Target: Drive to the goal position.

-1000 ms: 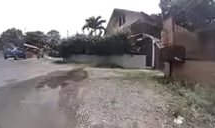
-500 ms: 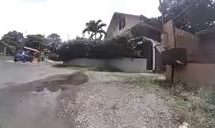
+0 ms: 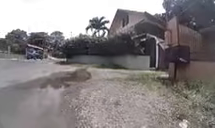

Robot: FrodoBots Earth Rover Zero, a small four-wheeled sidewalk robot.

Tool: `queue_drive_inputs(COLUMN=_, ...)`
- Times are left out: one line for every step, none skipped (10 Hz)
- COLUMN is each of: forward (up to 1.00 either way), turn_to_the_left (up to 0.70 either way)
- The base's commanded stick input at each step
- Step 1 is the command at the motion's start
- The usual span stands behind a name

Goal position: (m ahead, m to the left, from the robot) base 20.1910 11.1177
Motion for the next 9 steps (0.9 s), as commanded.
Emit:
queue_drive_inputs(forward=-0.5, turn_to_the_left=-0.5)
queue_drive_inputs(forward=-0.5, turn_to_the_left=-0.5)
queue_drive_inputs(forward=-0.5, turn_to_the_left=-0.5)
queue_drive_inputs(forward=-0.5, turn_to_the_left=-0.5)
queue_drive_inputs(forward=-0.5, turn_to_the_left=-0.5)
queue_drive_inputs(forward=-0.5, turn_to_the_left=-0.5)
queue_drive_inputs(forward=-0.5, turn_to_the_left=-0.5)
queue_drive_inputs(forward=-0.5, turn_to_the_left=-0.5)
queue_drive_inputs(forward=-0.5, turn_to_the_left=-0.5)
